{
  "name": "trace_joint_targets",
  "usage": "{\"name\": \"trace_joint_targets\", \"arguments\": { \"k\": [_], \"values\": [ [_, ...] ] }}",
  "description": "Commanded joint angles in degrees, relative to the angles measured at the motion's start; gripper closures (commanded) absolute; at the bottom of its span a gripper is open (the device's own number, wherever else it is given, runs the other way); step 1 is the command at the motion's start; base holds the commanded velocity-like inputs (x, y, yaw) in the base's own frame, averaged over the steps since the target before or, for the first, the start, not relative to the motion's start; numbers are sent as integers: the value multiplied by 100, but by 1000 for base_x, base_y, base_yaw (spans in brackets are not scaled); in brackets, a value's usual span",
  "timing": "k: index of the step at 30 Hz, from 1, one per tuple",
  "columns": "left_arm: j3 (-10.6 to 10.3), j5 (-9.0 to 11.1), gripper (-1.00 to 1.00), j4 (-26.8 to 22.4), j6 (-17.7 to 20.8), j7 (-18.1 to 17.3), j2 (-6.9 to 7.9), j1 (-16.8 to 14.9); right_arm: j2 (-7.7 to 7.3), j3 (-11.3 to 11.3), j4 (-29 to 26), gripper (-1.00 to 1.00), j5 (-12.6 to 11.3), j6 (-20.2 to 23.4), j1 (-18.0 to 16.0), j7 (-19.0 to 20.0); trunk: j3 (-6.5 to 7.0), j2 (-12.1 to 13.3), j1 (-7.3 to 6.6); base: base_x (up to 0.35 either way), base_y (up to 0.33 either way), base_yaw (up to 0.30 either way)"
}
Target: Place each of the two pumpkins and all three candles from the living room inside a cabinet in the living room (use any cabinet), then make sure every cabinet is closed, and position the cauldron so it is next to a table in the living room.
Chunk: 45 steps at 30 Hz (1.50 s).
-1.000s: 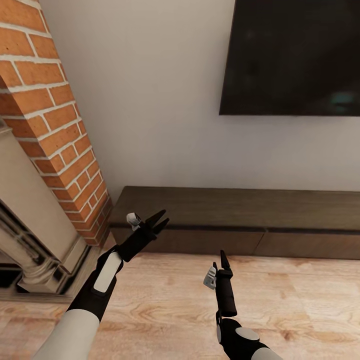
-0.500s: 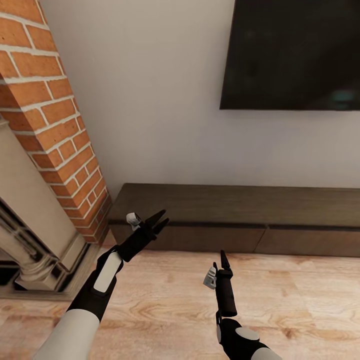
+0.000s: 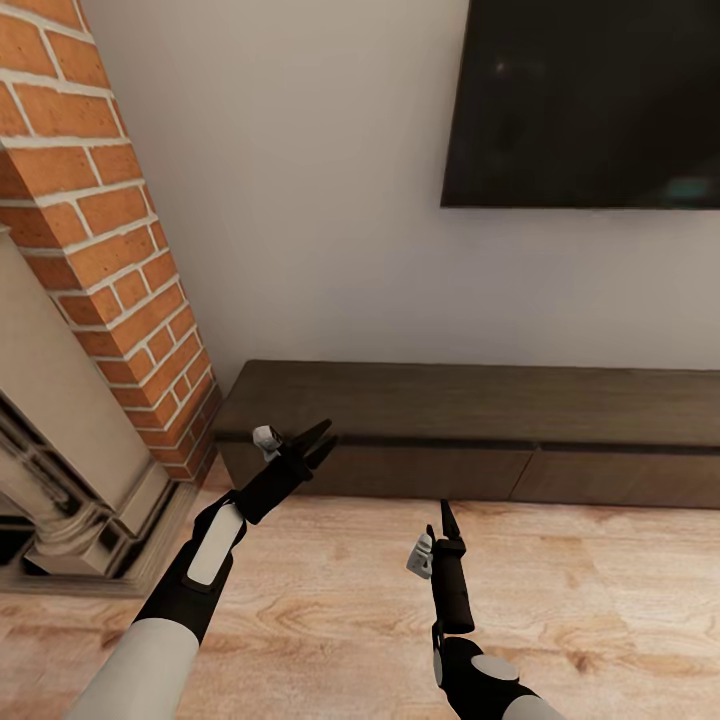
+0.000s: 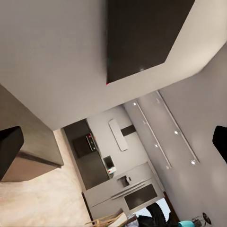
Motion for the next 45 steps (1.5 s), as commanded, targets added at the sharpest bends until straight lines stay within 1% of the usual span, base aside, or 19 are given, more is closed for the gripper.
{"name": "trace_joint_targets", "arguments": {
  "k": [1, 12, 14, 15, 18, 19, 20, 21, 24, 26, 29, 30, 31, 32, 34, 38, 41, 44, 45],
  "values": [
    [0, 1, -100, 2, 1, 5, 0, 1, 0, 0, 1, -100, 0, 0, 0, 0, -18, -42, 23, 0, 0, 0],
    [-10, 6, -100, -41, 0, 29, -16, -13, 6, 0, 33, -100, -2, -14, 0, 5, -216, -483, 264, 0, 0, 0],
    [-7, 11, -100, -377, 5, 118, -21, -23, 22, 2, 46, -100, -6, -16, 0, 8, -252, -563, 308, 0, 0, 0],
    [-4, 18, -100, -665, 7, 308, -24, -23, 32, 6, 50, -100, -6, -17, 0, 9, -270, -603, 330, 0, 0, 0],
    [-38, 25, -100, -1198, 9, 945, -55, -23, 33, 7, 53, -100, -7, -17, 0, 7, -324, -723, 396, 0, 0, 0],
    [-64, 25, -100, -1263, 9, 1073, -77, -27, 32, 6, 54, -100, -7, -18, 0, 7, -342, -764, 418, 0, 0, 0],
    [-163, 30, -100, -1405, 9, 1499, -158, -69, 25, 4, 54, -100, -8, -18, 0, 7, -360, -804, 440, 0, 0, 0],
    [-195, 33, -100, -1436, 9, 1653, -180, -107, 23, 5, 54, -100, -8, -18, 0, 6, -377, -844, 462, 0, 0, 0],
    [-314, 86, -100, -1474, 9, 2582, -247, -558, 17, 2, 55, -100, -8, -24, 0, 4, -431, -964, 528, 0, 0, 0],
    [-341, 196, -100, -1431, 12, 3130, -260, -901, 12, 1, 55, -100, -8, -25, 0, 5, -467, -1044, 572, 0, 0, 0],
    [-354, 414, -100, -1296, 17, 3816, -258, -1361, 11, 0, 54, -100, -3, -26, 0, 8, -521, -1165, 638, 0, 0, 0],
    [-353, 441, -100, -1266, 17, 3918, -258, -1428, 12, 0, 54, -100, -4, -26, 0, 7, -539, -1205, 659, 0, 0, 0],
    [-349, 510, -100, -1104, 19, 4314, -246, -1674, 13, 0, 54, -100, -3, -26, 0, 9, -557, -1245, 681, 0, 0, 0],
    [-345, 531, -100, -1003, 22, 4470, -236, -1801, 11, 0, 53, -100, -2, -26, 0, 9, -575, -1285, 703, 0, 0, 0],
    [-334, 581, -100, -848, 30, 4653, -221, -2063, 8, 3, 49, -100, -1, -26, 0, 10, -611, -1365, 747, 0, 0, 0],
    [-327, 745, -100, -738, 57, 4769, -206, -2414, 5, 1, 46, -100, 6, -26, 0, 10, -683, -1526, 835, 0, 0, 0],
    [-326, 825, -100, -707, 63, 4788, -210, -2495, 7, 1, 46, -100, 2, -26, 0, 10, -737, -1646, 901, 0, 0, 0],
    [-327, 848, -100, -603, 49, 4793, -204, -2502, 8, 0, 46, -100, 1, -26, 0, 10, -790, -1766, 967, 0, 0, 0],
    [-332, 851, -100, -550, 38, 4792, -203, -2495, 8, 0, 46, -100, 0, -26, 0, 10, -790, -1766, 967, 0, 0, 0]
  ]
}}
